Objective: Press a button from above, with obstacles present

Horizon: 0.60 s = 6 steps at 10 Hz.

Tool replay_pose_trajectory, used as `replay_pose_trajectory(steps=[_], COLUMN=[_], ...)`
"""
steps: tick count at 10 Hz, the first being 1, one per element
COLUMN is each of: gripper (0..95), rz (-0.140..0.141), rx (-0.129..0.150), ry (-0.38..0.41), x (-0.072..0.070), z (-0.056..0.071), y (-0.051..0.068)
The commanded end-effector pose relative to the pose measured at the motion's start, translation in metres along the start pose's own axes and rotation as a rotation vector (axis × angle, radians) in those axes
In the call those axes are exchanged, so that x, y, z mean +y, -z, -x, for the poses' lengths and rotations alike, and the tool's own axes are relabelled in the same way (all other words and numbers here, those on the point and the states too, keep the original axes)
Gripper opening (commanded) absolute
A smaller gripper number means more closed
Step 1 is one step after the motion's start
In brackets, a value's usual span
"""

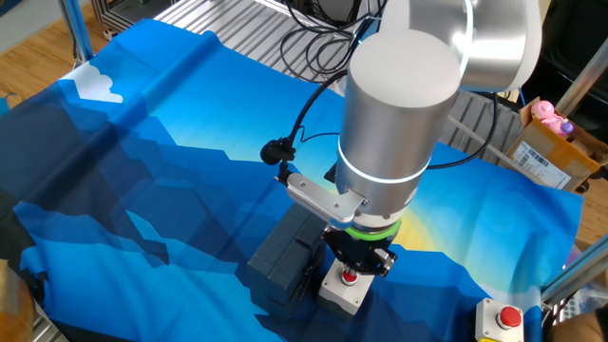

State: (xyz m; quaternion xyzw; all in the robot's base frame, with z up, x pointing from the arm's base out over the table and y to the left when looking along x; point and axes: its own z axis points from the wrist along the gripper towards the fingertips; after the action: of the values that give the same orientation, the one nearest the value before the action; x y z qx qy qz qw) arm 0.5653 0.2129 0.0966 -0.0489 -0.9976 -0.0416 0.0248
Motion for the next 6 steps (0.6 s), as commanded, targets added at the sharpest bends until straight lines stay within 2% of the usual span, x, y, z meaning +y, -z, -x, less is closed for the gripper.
replay_pose_trajectory(steps=[1, 5, 6], gripper=[0.0, 0.0, 0.0], rz=[0.001, -0.003, -0.008], rx=[0.002, -0.008, -0.002], ry=[0.000, 0.000, 0.003], x=[0.0000, 0.0000, 0.0001], z=[0.0000, 0.0012, 0.0017], y=[-0.0023, -0.0098, -0.0096])
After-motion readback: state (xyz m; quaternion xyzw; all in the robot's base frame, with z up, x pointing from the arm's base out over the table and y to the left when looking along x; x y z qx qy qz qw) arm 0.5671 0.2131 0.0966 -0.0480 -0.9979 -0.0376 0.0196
